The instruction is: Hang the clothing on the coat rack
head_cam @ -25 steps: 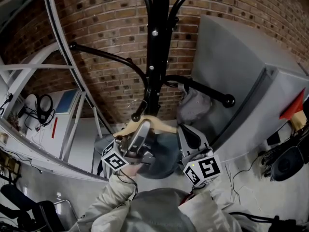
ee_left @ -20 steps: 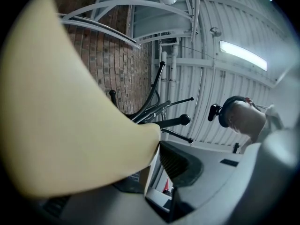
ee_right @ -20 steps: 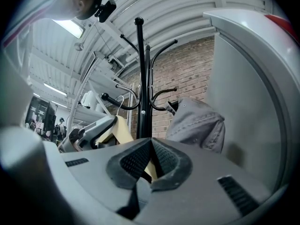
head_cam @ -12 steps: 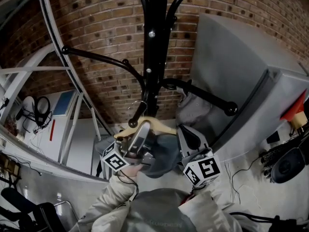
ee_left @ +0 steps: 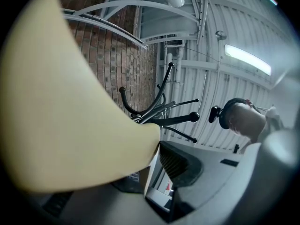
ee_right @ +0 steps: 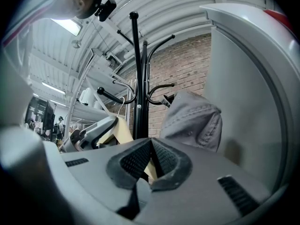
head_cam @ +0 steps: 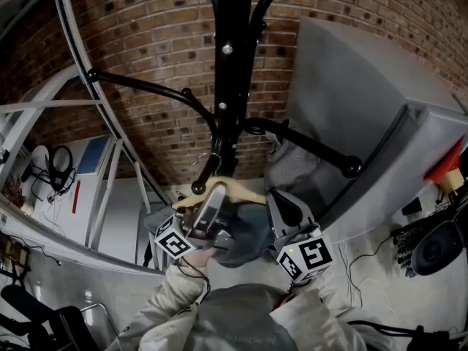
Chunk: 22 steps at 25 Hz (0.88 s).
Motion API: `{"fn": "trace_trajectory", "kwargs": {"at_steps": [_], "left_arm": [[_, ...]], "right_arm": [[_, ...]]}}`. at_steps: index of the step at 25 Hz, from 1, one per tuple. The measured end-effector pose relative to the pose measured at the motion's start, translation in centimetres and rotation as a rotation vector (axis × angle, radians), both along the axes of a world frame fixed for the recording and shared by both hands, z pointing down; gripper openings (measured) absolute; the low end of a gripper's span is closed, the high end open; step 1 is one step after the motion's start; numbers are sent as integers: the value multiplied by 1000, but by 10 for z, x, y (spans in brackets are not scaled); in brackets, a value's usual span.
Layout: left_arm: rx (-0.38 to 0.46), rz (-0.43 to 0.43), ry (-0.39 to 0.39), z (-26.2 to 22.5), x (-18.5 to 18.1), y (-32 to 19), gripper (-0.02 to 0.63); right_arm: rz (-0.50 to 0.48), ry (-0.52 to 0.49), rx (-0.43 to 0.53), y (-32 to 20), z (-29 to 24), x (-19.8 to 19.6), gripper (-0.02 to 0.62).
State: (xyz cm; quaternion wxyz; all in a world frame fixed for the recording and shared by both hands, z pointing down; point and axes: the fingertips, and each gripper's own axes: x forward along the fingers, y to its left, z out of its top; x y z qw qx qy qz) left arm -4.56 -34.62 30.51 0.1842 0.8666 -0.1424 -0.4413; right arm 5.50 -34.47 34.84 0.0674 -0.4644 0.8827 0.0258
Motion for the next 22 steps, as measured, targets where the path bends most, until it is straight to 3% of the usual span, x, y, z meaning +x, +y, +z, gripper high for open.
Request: {"fn": "trace_trajectory", "kwargs": {"at_steps": [22], "left_arm": [[4, -8, 10, 12, 4, -5, 104]], "right_arm": [[-11, 14, -6, -3, -1, 3, 25]]}}
